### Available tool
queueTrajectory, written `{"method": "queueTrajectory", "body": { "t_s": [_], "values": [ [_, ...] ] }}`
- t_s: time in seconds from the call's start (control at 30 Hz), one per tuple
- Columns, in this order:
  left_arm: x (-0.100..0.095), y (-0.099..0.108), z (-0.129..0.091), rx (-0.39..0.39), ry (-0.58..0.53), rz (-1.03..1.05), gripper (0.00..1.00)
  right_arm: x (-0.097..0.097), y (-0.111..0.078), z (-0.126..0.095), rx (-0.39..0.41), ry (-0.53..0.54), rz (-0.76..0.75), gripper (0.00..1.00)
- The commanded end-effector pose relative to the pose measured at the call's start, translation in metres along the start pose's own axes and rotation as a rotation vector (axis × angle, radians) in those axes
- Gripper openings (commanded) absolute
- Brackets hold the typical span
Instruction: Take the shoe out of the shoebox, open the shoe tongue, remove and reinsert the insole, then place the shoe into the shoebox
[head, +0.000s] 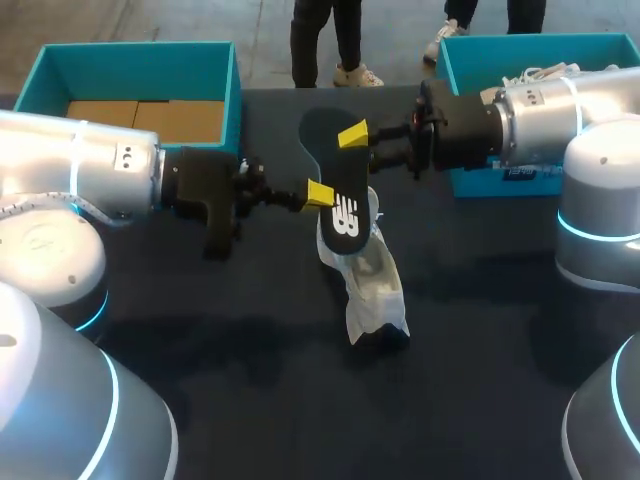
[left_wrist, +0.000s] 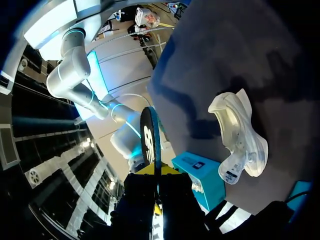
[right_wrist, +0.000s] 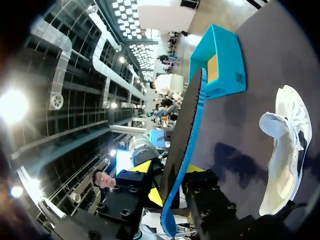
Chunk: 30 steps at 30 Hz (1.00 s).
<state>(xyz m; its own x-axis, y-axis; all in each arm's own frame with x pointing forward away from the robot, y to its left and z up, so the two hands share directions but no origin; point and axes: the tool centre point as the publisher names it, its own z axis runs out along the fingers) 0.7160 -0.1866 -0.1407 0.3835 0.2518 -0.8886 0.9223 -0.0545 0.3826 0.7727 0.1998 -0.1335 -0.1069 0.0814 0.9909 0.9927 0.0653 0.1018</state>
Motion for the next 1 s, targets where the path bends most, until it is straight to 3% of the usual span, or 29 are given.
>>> {"method": "queueTrajectory", "body": {
  "t_s": [0.03, 0.13, 0.33, 0.37, 0.4, 0.43, 0.83, 1.0],
  "values": [
    [0.000, 0.001, 0.003, 0.003, -0.001, 0.003, 0.00, -0.003, 0.000, 0.002, -0.007, 0.006, 0.000, 0.15],
    [-0.001, 0.001, 0.003, 0.005, -0.002, 0.003, 0.00, -0.004, 0.000, 0.002, -0.010, 0.009, -0.002, 0.00],
    [0.000, -0.001, 0.000, 0.020, 0.011, -0.003, 0.00, -0.006, 0.001, 0.000, -0.010, 0.011, -0.004, 0.00],
    [0.000, -0.001, -0.001, 0.024, 0.015, -0.003, 0.11, -0.007, 0.001, -0.001, -0.011, 0.010, -0.004, 0.00],
    [0.001, -0.002, -0.002, 0.025, 0.016, -0.003, 0.38, -0.007, 0.001, -0.002, -0.012, 0.009, -0.004, 0.00],
    [0.000, -0.001, -0.003, 0.026, 0.019, -0.004, 1.00, -0.008, 0.001, -0.002, -0.014, 0.008, -0.003, 0.00],
    [-0.007, 0.005, -0.019, 0.076, 0.093, -0.027, 1.00, -0.020, 0.006, -0.005, -0.015, -0.011, 0.022, 0.00],
    [-0.008, 0.008, -0.028, 0.129, 0.196, -0.052, 1.00, -0.025, 0.007, -0.005, -0.008, -0.015, 0.030, 0.00]
  ]
}}
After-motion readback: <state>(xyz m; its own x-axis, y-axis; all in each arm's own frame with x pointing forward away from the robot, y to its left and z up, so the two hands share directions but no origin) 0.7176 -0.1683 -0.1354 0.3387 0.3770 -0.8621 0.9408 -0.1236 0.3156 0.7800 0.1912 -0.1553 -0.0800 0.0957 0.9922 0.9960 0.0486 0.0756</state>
